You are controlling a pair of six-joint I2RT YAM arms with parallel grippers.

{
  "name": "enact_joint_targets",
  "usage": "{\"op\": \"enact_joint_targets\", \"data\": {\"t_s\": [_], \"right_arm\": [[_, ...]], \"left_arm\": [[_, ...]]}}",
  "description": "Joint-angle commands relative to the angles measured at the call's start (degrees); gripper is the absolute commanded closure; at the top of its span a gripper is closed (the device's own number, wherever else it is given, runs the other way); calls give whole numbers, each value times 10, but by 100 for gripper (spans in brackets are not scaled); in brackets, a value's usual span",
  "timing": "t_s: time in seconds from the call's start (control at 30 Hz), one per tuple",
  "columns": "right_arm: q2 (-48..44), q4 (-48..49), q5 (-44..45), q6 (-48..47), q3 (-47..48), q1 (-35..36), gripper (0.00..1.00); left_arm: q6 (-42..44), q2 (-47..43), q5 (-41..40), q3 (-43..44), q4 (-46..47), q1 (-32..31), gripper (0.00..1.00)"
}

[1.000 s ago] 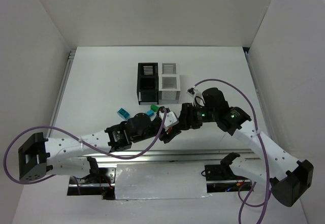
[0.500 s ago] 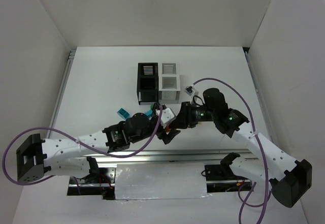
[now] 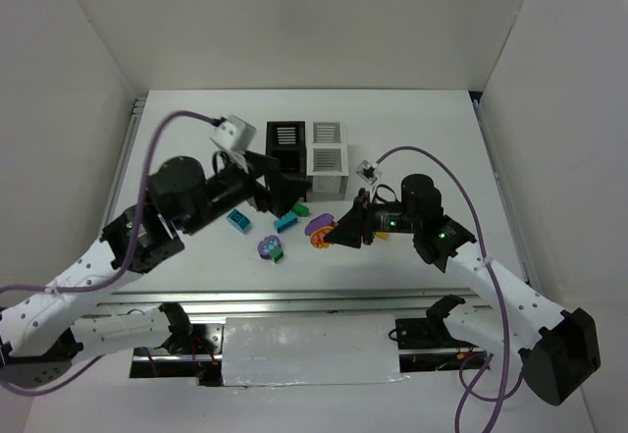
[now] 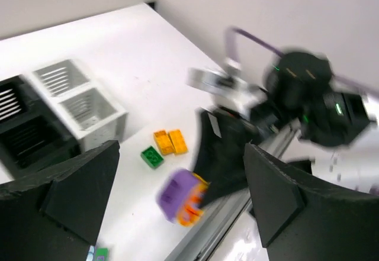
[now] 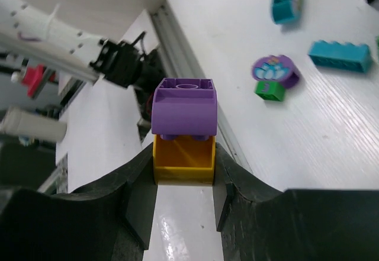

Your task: Sort the legos into containers by color

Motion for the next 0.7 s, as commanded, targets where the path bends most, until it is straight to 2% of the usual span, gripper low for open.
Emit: {"op": "enact_joint_targets", "data": {"t_s": [0.0,0.03,0.13,0.17,0.3,0.4,0.53,0.67], "right_arm": [[-45,108,-139,-71,-3,0,100],[-55,117,-147,-74,-3,-2,100],[-65,103,-162,-80,11,-6,100],[-59,97,-166,-80,18,-11,100],[-17,95,-210,-61,39,-18,100],[-7,124,-245,-44,34,-18,100],[-26,98,-215,-60,38,-19,100],[-16,77,-207,-68,48,-20,100]], "left_arm": [[-63,24,132,26,-107,99,3],[-62,32,235,22,-98,135,3],[-41,63,397,-2,-56,147,7],[-37,68,421,-13,-40,147,9],[-34,59,481,-53,17,147,8],[-28,66,496,-57,13,147,12],[-36,72,529,-70,26,147,22],[-42,70,553,-77,44,147,20]]}}
